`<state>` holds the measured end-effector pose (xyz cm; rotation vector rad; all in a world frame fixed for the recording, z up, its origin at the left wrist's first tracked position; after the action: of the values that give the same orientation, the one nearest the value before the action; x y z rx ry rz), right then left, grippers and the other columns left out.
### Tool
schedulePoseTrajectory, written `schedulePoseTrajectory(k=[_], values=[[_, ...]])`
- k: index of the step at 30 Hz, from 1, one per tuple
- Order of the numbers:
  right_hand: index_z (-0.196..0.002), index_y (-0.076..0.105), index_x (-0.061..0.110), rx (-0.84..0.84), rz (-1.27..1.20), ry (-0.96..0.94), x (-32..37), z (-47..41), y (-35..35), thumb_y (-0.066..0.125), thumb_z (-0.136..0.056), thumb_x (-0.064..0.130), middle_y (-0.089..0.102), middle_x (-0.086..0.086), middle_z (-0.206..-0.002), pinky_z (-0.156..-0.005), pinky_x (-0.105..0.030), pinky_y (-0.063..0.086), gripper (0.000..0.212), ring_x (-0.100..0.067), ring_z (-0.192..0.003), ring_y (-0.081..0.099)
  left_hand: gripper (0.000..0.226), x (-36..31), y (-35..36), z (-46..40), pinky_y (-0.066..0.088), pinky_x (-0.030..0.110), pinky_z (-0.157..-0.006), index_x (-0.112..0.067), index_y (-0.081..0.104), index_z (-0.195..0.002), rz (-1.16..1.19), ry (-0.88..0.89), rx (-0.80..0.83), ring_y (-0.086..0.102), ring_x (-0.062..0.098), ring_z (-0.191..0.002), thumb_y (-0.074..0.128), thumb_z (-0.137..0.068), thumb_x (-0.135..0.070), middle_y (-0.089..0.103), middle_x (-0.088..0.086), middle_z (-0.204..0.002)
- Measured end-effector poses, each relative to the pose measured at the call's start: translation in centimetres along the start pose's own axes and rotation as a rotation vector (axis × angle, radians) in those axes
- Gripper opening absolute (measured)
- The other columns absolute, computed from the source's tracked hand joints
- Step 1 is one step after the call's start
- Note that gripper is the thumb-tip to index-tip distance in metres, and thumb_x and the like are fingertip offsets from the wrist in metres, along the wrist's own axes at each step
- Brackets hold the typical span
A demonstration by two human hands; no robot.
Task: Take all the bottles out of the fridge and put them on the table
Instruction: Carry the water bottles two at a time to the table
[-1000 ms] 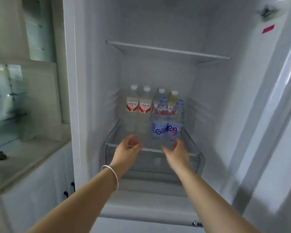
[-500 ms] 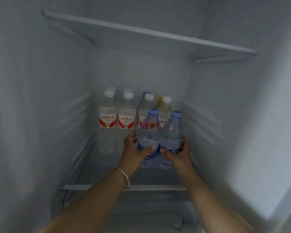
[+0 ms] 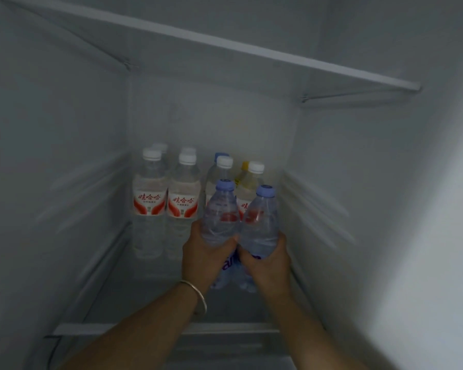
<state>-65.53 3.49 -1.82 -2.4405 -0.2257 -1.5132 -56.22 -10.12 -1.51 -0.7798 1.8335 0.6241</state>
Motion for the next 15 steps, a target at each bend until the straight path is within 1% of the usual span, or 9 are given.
schedulePoseTrajectory(k=[2,3,5,6,7,9,11,13,15], values=[[-0.099,0.054,0.012,-0.018,0.015,-0.034,1.4,0.8,-0.2,0.079,-0.053,0.036,0.065,-0.001,-0.089,-0.06,-0.012,0.05,0.057,-0.011,-0.078,0.064,0.061,-0.3,-0.6,0.3,0.051,0.016,-0.075,-0.026,0.055,-0.107,0.032,-0.009,0.01,0.065,-0.005,-0.084,0.08,-0.057,-0.051,0.066,-0.016,-0.096],[-0.096,0.053,0.019,-0.016,0.021,-0.048,2.1,1.2,-0.2,0.081,-0.058,0.028,0.064,0.002,-0.089,-0.061,-0.011,0.05,0.049,-0.011,-0.08,0.063,0.063,-0.6,-0.9,0.5,0.052,0.016,-0.076,-0.025,0.057,-0.107,0.04,-0.005,0.011,0.066,-0.005,-0.084,0.079,-0.056,-0.053,0.067,-0.014,-0.097],[-0.091,0.047,0.031,-0.015,0.035,-0.076,4.0,2.5,-0.3,0.081,-0.067,0.017,0.06,0.008,-0.089,-0.066,-0.014,0.05,0.044,-0.008,-0.081,0.061,0.052,-1.6,-1.7,1.4,0.053,0.012,-0.072,-0.019,0.06,-0.109,0.05,-0.005,0.006,0.067,-0.005,-0.082,0.08,-0.066,-0.041,0.068,-0.012,-0.095],[-0.092,0.047,0.03,-0.023,0.03,-0.093,4.8,3.3,-0.4,0.081,-0.066,0.019,0.06,0.008,-0.089,-0.067,-0.016,0.05,0.043,-0.006,-0.081,0.062,0.043,-2.3,-2.3,2.0,0.051,0.007,-0.067,-0.017,0.061,-0.107,0.064,-0.008,-0.001,0.066,-0.007,-0.077,0.078,-0.071,-0.032,0.068,-0.012,-0.092],[-0.095,0.05,0.025,-0.033,0.031,-0.112,5.8,4.3,-0.7,0.08,-0.063,0.025,0.061,0.007,-0.089,-0.068,-0.017,0.05,0.044,-0.005,-0.081,0.062,0.035,-3.1,-2.8,2.8,0.049,0.004,-0.062,-0.017,0.061,-0.105,0.082,-0.008,0.001,0.064,-0.011,-0.071,0.076,-0.075,-0.026,0.066,-0.013,-0.088],[-0.104,0.053,0.016,-0.055,0.067,-0.126,7.7,6.6,-1.2,0.08,-0.061,0.029,0.063,0.008,-0.091,-0.068,-0.014,0.051,0.053,-0.004,-0.082,0.063,0.024,-4.9,-3.7,4.6,0.048,0.003,-0.058,-0.018,0.061,-0.1,0.134,-0.002,0.053,0.064,-0.013,-0.067,0.072,-0.079,-0.018,0.065,-0.012,-0.086],[-0.102,0.054,0.024,-0.097,0.098,-0.112,9.5,9.5,-2.0,0.082,-0.063,0.023,0.064,0.01,-0.092,-0.069,-0.017,0.053,0.048,-0.003,-0.083,0.064,0.025,-6.5,-4.6,7.0,0.051,0.008,-0.06,-0.012,0.063,-0.102,0.209,-0.001,0.139,0.068,-0.004,-0.075,0.071,-0.079,-0.019,0.068,-0.005,-0.088],[-0.092,0.052,0.033,-0.183,0.152,-0.092,11.1,13.3,-3.5,0.082,-0.062,0.023,0.064,0.015,-0.083,-0.065,-0.02,0.052,0.044,0.001,-0.076,0.062,0.039,-7.9,-5.6,10.2,0.056,0.019,-0.067,-0.01,0.063,-0.107,0.256,-0.011,0.225,0.072,0.011,-0.084,0.075,-0.073,-0.027,0.073,0.003,-0.094],[-0.095,0.053,0.031,-0.284,0.204,-0.069,12.3,17.4,-5.1,0.084,-0.06,0.024,0.063,0.018,-0.076,-0.064,-0.022,0.051,0.048,0.0,-0.072,0.063,0.035,-8.9,-6.2,13.7,0.058,0.025,-0.071,-0.016,0.062,-0.103,0.279,-0.007,0.31,0.072,0.011,-0.082,0.079,-0.073,-0.021,0.074,0.003,-0.095]])
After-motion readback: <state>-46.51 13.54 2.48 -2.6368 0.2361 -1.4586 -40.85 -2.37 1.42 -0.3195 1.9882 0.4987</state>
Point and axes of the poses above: each hand's wrist, its own z-axis away from the middle knuckle, its own y-axis out of the palm, x = y × z, the point moved 7 cm from there along -z, towards the middle knuckle
